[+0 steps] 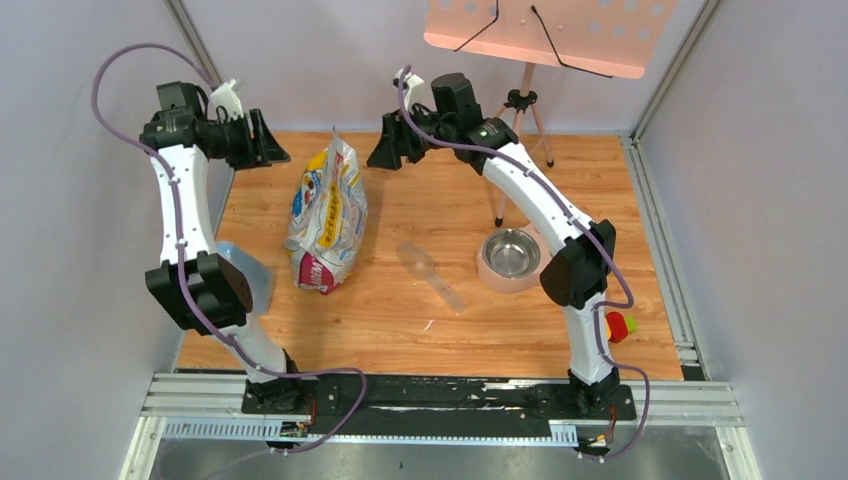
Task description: Serve the pet food
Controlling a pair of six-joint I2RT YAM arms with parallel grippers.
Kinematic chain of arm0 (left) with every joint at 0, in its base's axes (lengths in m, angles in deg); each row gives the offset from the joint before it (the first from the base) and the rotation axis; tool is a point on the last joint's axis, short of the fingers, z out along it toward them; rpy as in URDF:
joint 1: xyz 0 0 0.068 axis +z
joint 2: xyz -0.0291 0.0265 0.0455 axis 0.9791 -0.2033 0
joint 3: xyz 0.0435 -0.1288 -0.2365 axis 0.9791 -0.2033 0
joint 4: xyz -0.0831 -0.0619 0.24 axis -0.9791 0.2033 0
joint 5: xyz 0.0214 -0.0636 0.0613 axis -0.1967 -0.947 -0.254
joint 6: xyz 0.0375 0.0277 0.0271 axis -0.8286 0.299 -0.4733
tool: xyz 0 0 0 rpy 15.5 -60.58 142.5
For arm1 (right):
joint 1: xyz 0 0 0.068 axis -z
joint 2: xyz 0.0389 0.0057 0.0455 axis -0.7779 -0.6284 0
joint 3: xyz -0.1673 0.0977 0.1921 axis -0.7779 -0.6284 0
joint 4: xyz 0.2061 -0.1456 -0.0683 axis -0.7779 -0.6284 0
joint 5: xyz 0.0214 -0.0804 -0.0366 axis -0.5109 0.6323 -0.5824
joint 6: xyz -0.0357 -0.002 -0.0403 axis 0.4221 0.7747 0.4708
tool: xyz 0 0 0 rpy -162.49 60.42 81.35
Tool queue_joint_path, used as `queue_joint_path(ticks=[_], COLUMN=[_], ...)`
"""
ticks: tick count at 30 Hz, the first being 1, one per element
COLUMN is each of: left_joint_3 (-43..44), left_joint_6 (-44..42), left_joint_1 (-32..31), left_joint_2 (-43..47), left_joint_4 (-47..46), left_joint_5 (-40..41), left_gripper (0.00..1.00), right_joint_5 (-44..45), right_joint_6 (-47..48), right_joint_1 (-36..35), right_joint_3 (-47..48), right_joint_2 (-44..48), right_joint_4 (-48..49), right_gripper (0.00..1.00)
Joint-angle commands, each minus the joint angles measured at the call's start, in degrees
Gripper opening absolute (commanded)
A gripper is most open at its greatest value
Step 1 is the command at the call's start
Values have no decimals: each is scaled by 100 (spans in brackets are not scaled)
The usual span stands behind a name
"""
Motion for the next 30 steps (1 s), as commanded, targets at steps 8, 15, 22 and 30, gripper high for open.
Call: queue_joint_path(ticks=[8, 15, 22, 30], left_joint_3=[972, 623, 395, -51], left_joint_6=[260, 84, -40, -140], left_joint_1=[-853, -1239, -1403, -1442], left_joint_2=[410, 487, 581, 792], left_joint_4=[195, 142, 298, 375], left_joint_5=[-497, -5, 167, 6], left_gripper=[53, 43, 43, 38], right_joint_5=[817, 600, 526, 510], right_joint_6=[-417, 112, 255, 225], right_joint_1=[-104, -141, -147, -189], right_joint_3=[337, -381, -744, -635], right_joint_2=[292, 734, 966, 825], right_joint_4=[541, 459, 366, 367], right_gripper=[63, 64, 64, 65])
